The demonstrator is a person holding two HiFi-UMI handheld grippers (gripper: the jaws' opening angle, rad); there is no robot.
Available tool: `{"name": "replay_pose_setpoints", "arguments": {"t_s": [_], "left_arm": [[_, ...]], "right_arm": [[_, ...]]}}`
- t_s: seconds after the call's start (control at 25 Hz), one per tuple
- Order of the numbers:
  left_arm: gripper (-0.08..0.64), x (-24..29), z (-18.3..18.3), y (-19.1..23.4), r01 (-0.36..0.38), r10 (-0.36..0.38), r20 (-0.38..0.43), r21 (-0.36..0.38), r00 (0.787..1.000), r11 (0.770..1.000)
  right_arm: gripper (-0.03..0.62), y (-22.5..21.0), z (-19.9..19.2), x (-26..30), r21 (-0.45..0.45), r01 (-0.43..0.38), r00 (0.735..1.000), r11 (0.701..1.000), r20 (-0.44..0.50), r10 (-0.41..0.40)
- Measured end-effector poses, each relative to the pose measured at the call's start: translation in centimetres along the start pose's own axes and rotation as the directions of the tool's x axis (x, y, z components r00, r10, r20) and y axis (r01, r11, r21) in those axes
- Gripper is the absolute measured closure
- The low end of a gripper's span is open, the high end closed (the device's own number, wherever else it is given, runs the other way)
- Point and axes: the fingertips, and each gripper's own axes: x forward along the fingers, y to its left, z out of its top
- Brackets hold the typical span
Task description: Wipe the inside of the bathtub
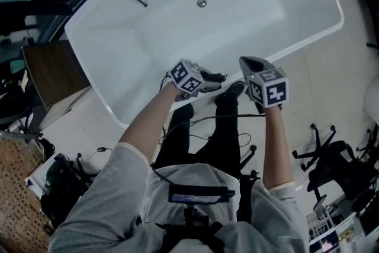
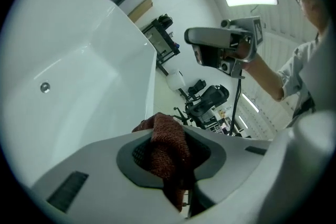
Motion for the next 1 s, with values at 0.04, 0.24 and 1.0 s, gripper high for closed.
{"name": "replay_pose_setpoints", "arguments": {"t_s": [0.04, 0.24, 1.0], "left_arm": [[0.468, -1.0, 0.2, -0.4, -0.032, 0.032, 0.016, 0.019, 0.999, 0.999], [0.468, -6.6, 2.3, -2.9, -0.19, 0.179, 0.146, 0.069, 0.973, 0.979], [0.466, -20.4, 6.7, -17.7, -0.793, 0.732, 0.575, -0.219, 0.366, 0.568]], "right_arm": [[0.588, 0.2, -0.2, -0.9, 0.009, 0.005, 1.0, 1.0, 0.007, -0.005], [0.588, 1.5, -1.3, -6.0, 0.046, 0.04, 0.998, 0.998, 0.053, -0.042], [0.588, -0.6, -2.0, -17.7, -0.07, -0.056, 0.967, 0.996, 0.246, 0.072]]}}
